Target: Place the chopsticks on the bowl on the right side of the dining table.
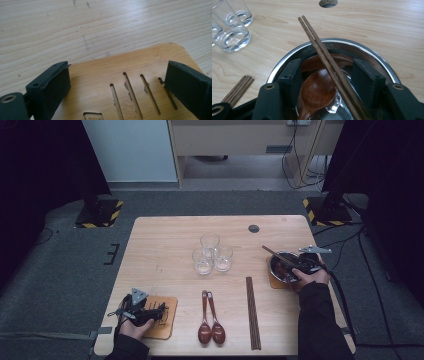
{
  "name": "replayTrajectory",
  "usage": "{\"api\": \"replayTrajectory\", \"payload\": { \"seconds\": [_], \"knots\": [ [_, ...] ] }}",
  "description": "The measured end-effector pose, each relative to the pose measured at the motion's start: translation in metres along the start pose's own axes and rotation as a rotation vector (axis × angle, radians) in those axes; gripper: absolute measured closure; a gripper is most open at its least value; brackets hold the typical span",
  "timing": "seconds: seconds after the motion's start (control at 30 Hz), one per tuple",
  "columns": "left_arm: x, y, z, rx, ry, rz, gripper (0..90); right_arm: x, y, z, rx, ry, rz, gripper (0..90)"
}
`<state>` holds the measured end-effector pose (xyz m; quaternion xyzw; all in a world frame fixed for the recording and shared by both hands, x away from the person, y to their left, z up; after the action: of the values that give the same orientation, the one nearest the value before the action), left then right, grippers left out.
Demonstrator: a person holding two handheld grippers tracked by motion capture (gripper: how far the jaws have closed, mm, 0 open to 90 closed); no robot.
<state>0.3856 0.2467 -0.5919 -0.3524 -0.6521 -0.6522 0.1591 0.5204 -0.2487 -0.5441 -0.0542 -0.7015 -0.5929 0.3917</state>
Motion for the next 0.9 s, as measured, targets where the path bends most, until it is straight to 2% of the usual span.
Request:
{"api": "replayTrajectory", "payload": {
  "seconds": [0.9],
  "knots": [
    [0.000,0.000,0.000,0.000,0.001,0.000,5.2,0.006,-0.006,0.016,0.043,0.080,0.034,43.5]
  ]
}}
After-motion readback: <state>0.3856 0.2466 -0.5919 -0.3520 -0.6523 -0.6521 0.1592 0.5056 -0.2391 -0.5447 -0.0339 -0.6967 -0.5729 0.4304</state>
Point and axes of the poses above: each handheld gripper's, and its own axes: x roughly backward along the jaws, y roughly out of its top, z roughly to its left, the point moved 9 cm from there along -x, roughly forward along the jaws, and after that the axes turned 8 degrees about x, right-handed, at the moved point
